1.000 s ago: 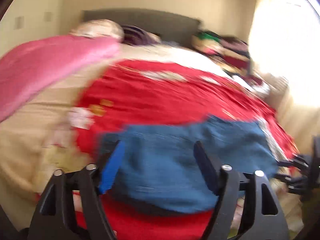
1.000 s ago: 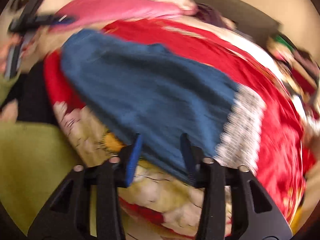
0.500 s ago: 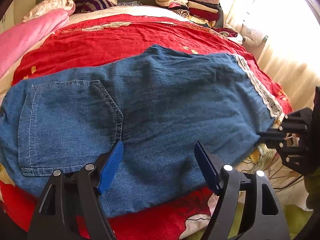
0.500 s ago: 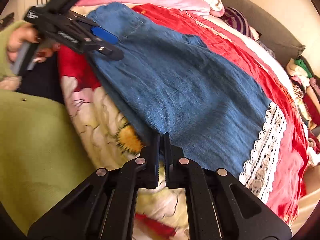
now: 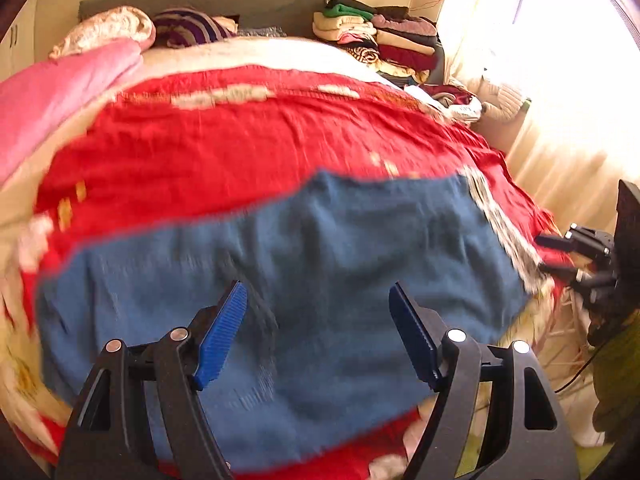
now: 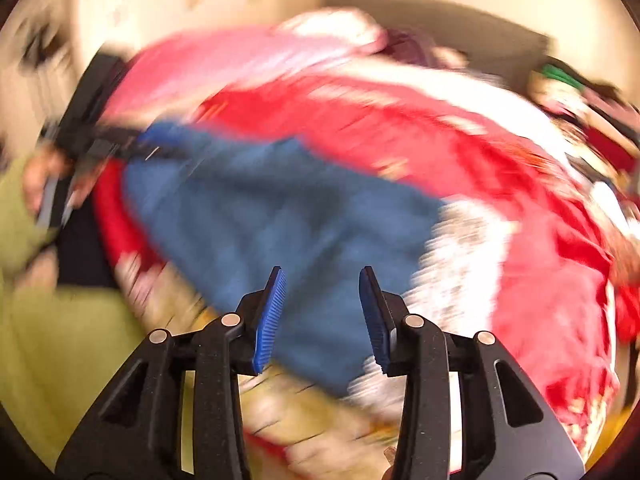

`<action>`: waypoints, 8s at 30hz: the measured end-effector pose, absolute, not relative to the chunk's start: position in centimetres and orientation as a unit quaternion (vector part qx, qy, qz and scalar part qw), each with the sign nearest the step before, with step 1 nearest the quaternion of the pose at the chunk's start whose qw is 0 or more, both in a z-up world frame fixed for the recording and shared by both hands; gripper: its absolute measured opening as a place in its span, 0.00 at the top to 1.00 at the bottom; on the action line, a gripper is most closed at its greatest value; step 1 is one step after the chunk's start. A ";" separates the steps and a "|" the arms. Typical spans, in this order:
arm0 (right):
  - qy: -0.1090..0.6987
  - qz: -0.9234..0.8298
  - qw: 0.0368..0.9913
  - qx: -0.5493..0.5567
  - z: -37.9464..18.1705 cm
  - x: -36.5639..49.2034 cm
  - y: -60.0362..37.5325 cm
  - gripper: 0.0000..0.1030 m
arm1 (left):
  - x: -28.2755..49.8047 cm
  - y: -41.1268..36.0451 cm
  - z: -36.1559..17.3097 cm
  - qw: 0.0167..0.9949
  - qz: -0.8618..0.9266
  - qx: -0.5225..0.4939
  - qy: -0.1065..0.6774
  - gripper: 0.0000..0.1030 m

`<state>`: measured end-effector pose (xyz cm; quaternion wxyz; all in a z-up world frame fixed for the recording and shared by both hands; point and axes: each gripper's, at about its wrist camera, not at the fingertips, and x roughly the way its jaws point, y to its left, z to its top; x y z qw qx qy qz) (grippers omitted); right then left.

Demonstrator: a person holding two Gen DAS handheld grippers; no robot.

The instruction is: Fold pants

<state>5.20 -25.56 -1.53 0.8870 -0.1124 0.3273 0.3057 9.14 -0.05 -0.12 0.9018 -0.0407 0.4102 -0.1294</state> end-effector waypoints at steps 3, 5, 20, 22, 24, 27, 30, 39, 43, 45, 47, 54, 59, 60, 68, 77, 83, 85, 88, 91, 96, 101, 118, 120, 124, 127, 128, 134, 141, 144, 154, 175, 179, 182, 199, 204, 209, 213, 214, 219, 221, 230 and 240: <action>0.333 0.249 0.908 -0.060 -0.6 9.6 -28.3 0.69 | 12.7 -0.1 1.1 0.902 -0.129 -0.038 0.410 0.29; 0.354 0.221 0.908 -0.036 -0.7 12.6 -29.4 0.69 | 15.3 -0.7 1.2 0.899 -0.131 -0.033 0.417 0.29; 0.437 0.213 0.872 0.064 -6.7 22.3 -31.2 0.63 | 24.5 -2.6 -6.1 0.849 -0.180 -0.080 0.490 0.81; 0.437 0.213 0.872 0.057 -7.2 22.1 -31.2 0.63 | 24.0 -2.1 -4.9 0.851 -0.202 -0.121 0.470 0.95; 0.432 0.211 0.875 0.051 -7.3 21.8 -31.2 0.63 | 23.4 -1.5 -3.4 0.867 -0.199 -0.133 0.436 0.95; 0.427 0.210 0.878 0.046 -7.6 21.6 -31.1 0.63 | 23.4 -1.0 -3.6 0.875 -0.181 -0.140 0.428 0.95; 0.430 0.211 0.876 0.048 -7.7 21.6 -31.1 0.63 | 23.7 -1.9 -5.8 0.866 -0.163 -0.118 0.458 0.94; 0.453 0.230 0.858 0.075 -8.8 23.1 -31.1 0.68 | 22.6 -3.1 -6.7 0.865 -0.171 -0.096 0.461 0.64; 0.404 0.249 0.878 0.063 -6.8 21.1 -30.7 0.88 | 22.2 -3.1 -5.9 0.877 -0.149 -0.086 0.448 0.88; 0.363 0.247 0.898 0.040 -4.7 20.1 -31.1 0.88 | 22.0 -3.1 -4.8 0.887 -0.151 -0.079 0.428 0.88; 0.350 0.229 0.909 0.006 -3.7 20.5 -31.2 0.87 | 22.4 -4.1 -4.4 0.891 -0.151 -0.063 0.423 0.88; 0.422 0.195 0.885 -0.032 -7.7 23.8 -30.0 0.76 | 23.4 -3.5 -6.9 0.887 -0.122 -0.071 0.439 0.82; 0.410 0.159 0.898 -0.016 -6.8 22.7 -31.3 0.51 | 22.4 -2.3 -5.6 0.896 -0.108 -0.083 0.423 0.59; 0.398 0.161 0.903 -0.007 -6.0 21.8 -31.7 0.51 | 21.9 -2.0 -5.2 0.897 -0.109 -0.088 0.419 0.55; 0.373 0.190 0.908 0.017 -3.0 13.6 -33.7 0.42 | 15.9 0.4 -2.2 0.912 -0.082 -0.074 0.396 0.32; 0.418 0.206 0.882 0.062 -5.7 8.3 -34.5 0.42 | 8.7 0.3 -2.5 0.913 -0.081 -0.058 0.396 0.15; 0.444 0.192 0.871 0.085 -7.8 7.9 -34.3 0.40 | 6.8 0.1 -2.0 0.916 -0.073 -0.035 0.392 0.14; 0.463 0.191 0.861 0.095 -8.8 8.3 -34.1 0.40 | 6.4 -0.1 -2.2 0.917 -0.061 -0.023 0.393 0.14; 0.459 0.227 0.853 0.104 -9.2 8.5 -33.6 0.83 | 6.9 0.2 -3.3 0.913 -0.027 -0.002 0.408 0.14; 0.447 0.232 0.859 0.095 -8.6 7.9 -33.5 0.89 | 7.5 0.8 -4.5 0.907 0.003 0.004 0.422 0.14; 0.440 0.212 0.872 0.035 -7.9 6.1 -33.6 0.90 | 8.1 2.3 -5.9 0.898 0.018 -0.009 0.439 0.14; 0.453 0.196 0.869 0.039 -9.0 6.5 -34.2 0.87 | 8.2 2.4 -6.2 0.897 0.016 -0.013 0.441 0.14; 0.306 0.248 0.919 -0.023 -1.6 3.3 -30.1 0.36 | 9.1 -2.8 0.3 0.921 -0.049 -0.021 0.386 0.05; 0.302 0.262 0.916 -0.033 -1.7 3.8 -28.1 0.33 | 9.8 -3.7 0.7 0.924 -0.056 -0.017 0.379 0.05; 0.319 0.277 0.905 -0.054 -3.2 5.3 -24.6 0.29 | 11.6 -5.6 0.7 0.919 -0.072 -0.007 0.388 0.05; 0.341 0.272 0.897 -0.068 -4.7 6.3 -23.3 0.27 | 13.3 -6.8 -0.1 0.912 -0.081 0.002 0.403 0.05; 0.354 0.264 0.894 -0.074 -5.4 6.4 -23.2 0.27 | 13.8 -7.1 -0.5 0.910 -0.084 0.006 0.406 0.05; 0.403 0.227 0.880 -0.105 -9.5 7.2 -25.1 0.27 | 16.1 -8.4 -5.7 0.886 -0.072 0.043 0.456 0.05; 0.400 0.228 0.883 -0.092 -9.7 7.1 -25.5 0.25 | 15.9 -8.4 -6.9 0.888 -0.071 0.047 0.453 0.04; 0.394 0.230 0.886 -0.080 -9.2 6.8 -25.8 0.25 | 15.8 -8.7 -6.4 0.887 -0.073 0.046 0.453 0.04; 0.342 0.169 0.924 -0.019 -5.1 5.5 -31.5 0.15 | 15.3 -11.1 -0.5 0.903 -0.128 0.056 0.405 0.04; 0.343 0.148 0.925 0.061 -5.3 5.3 -33.4 0.10 | 21.7 -22.0 1.7 0.878 -0.245 0.139 0.386 0.04; 0.360 0.144 0.919 0.072 -6.7 5.8 -32.9 0.10 | 22.9 -24.1 -0.6 0.867 -0.262 0.157 0.395 0.04; 0.368 0.138 0.916 0.083 -7.4 6.1 -32.9 0.10 | 24.3 -24.9 -1.9 0.855 -0.273 0.156 0.413 0.04; 0.388 0.127 0.907 0.103 -9.7 6.9 -32.4 0.10 | 26.0 -26.5 -5.7 0.819 -0.323 0.140 0.454 0.42; 0.387 0.137 0.905 0.112 -9.7 6.9 -32.3 0.32 | 25.4 -27.0 -5.7 0.816 -0.323 0.140 0.459 0.55; 0.383 0.170 0.901 0.112 -10.3 7.0 -32.1 0.56 | 24.4 -27.3 -5.5 0.812 -0.329 0.149 0.459 0.79; 0.380 0.197 0.895 0.126 -10.2 7.2 -32.2 0.75 | 23.9 -27.0 -5.3 0.822 -0.319 0.140 0.451 0.83; 0.375 0.197 0.899 0.111 -10.1 7.0 -31.8 0.76 | 23.8 -26.8 -5.2 0.823 -0.319 0.136 0.449 0.84; 0.352 0.220 0.904 0.105 -8.6 6.0 -30.7 0.79 | 22.9 -24.7 -3.5 0.834 -0.349 0.082 0.419 0.85; 0.339 0.230 0.907 0.096 -7.4 5.6 -30.0 0.79 | 22.8 -23.7 -2.6 0.837 -0.357 0.058 0.410 0.85; 0.290 0.313 0.904 0.028 -1.5 4.6 -22.2 0.79 | 21.1 -14.4 1.3 0.860 -0.356 -0.041 0.364 0.85; 0.347 0.359 0.866 -0.033 -3.7 6.2 -11.2 0.79 | 19.9 -4.3 -2.8 0.879 -0.269 -0.103 0.381 0.78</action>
